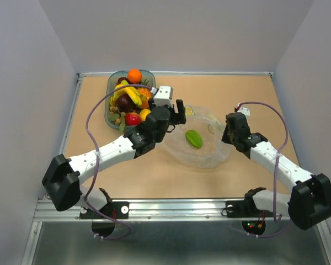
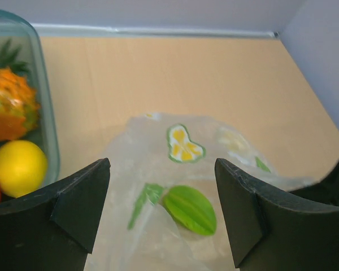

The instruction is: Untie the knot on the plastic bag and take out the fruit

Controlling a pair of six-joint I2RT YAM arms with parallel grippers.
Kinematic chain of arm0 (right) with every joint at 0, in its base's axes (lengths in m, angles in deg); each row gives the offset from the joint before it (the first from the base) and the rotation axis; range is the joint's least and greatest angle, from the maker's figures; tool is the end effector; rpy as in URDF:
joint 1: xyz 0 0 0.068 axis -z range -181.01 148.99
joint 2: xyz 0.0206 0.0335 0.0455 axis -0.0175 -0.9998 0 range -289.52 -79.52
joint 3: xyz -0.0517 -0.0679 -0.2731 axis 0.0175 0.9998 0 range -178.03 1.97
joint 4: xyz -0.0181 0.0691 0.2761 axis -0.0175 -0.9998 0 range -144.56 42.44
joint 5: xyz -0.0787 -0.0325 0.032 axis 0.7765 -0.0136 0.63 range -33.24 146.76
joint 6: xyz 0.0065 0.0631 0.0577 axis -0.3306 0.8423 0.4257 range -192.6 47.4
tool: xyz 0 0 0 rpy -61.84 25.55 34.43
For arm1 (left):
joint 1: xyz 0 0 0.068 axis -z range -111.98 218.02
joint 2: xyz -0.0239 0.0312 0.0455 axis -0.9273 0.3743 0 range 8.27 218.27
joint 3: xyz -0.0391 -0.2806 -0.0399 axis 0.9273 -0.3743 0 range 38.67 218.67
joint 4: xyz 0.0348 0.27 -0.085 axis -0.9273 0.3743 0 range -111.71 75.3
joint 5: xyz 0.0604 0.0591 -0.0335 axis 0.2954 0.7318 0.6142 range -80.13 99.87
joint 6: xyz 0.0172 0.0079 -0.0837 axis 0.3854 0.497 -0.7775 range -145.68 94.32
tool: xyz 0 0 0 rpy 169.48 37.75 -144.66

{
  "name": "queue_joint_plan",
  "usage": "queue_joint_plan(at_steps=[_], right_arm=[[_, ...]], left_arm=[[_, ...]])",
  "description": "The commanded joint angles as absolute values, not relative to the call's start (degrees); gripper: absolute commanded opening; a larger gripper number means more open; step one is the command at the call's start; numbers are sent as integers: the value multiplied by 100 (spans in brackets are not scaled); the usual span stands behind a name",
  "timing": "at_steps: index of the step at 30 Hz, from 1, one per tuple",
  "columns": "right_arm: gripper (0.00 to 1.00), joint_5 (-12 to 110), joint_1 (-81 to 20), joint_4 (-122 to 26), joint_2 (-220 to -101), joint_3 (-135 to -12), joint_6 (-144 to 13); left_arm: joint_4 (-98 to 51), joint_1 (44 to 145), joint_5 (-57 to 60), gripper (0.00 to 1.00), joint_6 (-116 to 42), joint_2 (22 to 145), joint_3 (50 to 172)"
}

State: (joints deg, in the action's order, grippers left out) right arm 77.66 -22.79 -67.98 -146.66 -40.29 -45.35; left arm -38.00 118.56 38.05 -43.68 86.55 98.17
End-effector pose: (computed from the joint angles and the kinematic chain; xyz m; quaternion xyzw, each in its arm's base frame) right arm 0.2739 0.0804 0.2073 0.1122 0.9052 0.0025 0.4098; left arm 0.2686 -0.2702 0.3491 0.0346 0.7196 -0.2324 0.6534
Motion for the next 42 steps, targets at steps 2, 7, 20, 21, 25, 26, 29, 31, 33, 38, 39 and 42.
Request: queue_joint_plan(at_steps=[2,7,20,21,25,26,29,31,33,38,39,42], right_arm=[[1,7715,-2289,-6549,-14483,-4031,-4562],[1,7680,-2280,-6531,-14448,-4005,-4570],[1,7539,-2289,-6487,-14325,-3908,-4579],[1,7513,-2289,-6487,-14316,-3899,-4579],[1,7486,-2289,-6461,-14289,-3864,-4588],[1,7478,-2289,-6444,-14289,-3855,-4588],[1,7425,-2289,-6426,-14316,-3846,-4588],[1,7416,-2289,-6417,-14333,-3829,-4605],[1,7390,-2289,-6373,-14333,-3811,-4605],[1,7302,-2289,-6320,-14412,-3794,-4614],[1,7293,-2289,-6312,-14412,-3794,-4623],[1,7284,-2289,-6294,-14412,-3785,-4623]], left_arm=[[-3191,12592,3843,85,-4835,8947,10027],[-2926,13295,3878,84,-5204,9746,10510],[-2882,13262,4124,81,-5653,11100,11065],[-2891,13175,4159,82,-5679,11249,11091],[-2961,13042,4256,82,-5811,11558,11223],[-2970,13016,4265,83,-5811,11619,11249],[-2883,12919,4282,85,-5794,11953,11337],[-2856,12858,4256,85,-5846,12059,11329],[-2847,12814,4221,86,-5864,12208,11302],[-2830,12734,4186,86,-5864,12463,11337],[-2830,12726,4160,86,-5864,12498,11337],[-2812,12682,4011,86,-5855,12586,11364]])
